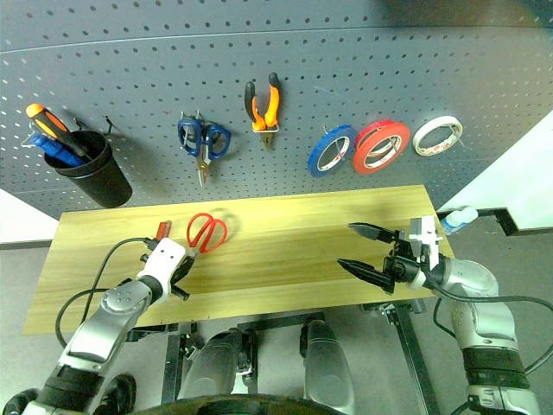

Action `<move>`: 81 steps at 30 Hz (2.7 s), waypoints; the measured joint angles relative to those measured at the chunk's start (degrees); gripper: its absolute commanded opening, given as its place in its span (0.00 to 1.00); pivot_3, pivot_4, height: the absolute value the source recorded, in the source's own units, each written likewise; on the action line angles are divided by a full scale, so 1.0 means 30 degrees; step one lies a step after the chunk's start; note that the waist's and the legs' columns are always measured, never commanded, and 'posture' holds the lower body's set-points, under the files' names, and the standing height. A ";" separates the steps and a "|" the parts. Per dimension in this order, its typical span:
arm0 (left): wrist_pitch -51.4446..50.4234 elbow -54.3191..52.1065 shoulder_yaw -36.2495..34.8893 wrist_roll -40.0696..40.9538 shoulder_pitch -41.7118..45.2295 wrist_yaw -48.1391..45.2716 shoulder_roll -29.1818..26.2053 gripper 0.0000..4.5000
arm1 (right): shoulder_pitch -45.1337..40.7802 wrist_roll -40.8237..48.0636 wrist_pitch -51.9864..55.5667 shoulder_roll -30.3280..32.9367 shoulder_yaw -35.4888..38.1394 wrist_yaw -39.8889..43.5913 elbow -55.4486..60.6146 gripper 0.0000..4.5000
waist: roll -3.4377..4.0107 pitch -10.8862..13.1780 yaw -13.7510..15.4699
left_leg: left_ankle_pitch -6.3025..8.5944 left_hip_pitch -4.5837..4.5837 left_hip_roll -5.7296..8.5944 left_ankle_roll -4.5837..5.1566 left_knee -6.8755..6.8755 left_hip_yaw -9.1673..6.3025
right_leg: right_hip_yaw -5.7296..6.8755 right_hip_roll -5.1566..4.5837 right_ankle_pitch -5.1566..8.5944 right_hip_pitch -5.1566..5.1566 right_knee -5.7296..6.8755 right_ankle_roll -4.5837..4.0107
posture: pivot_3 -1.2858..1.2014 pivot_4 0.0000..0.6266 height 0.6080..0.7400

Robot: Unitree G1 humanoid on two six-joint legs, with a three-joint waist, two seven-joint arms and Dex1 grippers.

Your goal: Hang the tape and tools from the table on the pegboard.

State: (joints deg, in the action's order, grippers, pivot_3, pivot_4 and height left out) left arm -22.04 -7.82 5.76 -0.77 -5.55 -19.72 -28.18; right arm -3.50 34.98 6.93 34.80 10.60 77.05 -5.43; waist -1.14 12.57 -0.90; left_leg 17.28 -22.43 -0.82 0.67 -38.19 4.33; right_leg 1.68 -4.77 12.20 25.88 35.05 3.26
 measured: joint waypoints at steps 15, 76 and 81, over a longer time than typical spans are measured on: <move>0.5649 -0.0469 -0.1639 -0.0710 -0.1851 0.0044 -0.0507 0.06 | -0.0301 0.1692 0.0678 0.0522 0.0807 0.2984 -0.0903 1.00 | 0.0069 -0.0777 -0.0014 | -0.0005 0.0022 0.0011 0.0008 -0.0045 0.0037 | 0.0046 0.0052 -0.0056 -0.0045 0.0018 0.0090 | 0.48 0.12 1.00; 1.3342 0.0733 -0.2031 -0.6027 0.1357 0.2866 0.0039 0.06 | 0.0427 0.5841 0.4235 -0.1677 0.3552 0.1653 -0.0588 1.00 | 0.0138 -0.2031 -0.0546 | -0.0007 0.0371 -0.0001 0.0014 -0.0075 0.0064 | 0.0017 0.0123 -0.0064 -0.0371 0.0072 0.0105 | 0.47 0.12 1.00; 1.3346 0.0743 -0.2033 -0.6196 0.1347 0.3070 0.0099 0.06 | 0.0423 0.5710 0.4229 -0.1669 0.3552 0.1796 -0.0831 1.00 | 0.0139 -0.2032 -0.0548 | -0.0007 0.0370 0.0000 0.0014 -0.0075 0.0066 | 0.0017 0.0122 -0.0065 -0.0371 0.0071 0.0106 | 0.47 0.11 1.00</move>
State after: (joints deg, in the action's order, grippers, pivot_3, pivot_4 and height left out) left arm 18.00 -5.59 -0.34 -19.35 -1.51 -10.51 -27.89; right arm -2.24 52.11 19.61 29.79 21.26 82.44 -7.92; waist -0.72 6.47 -2.55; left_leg 17.26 -21.32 -0.82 0.71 -38.41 4.53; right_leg 1.73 -4.40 12.01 24.76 35.26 3.58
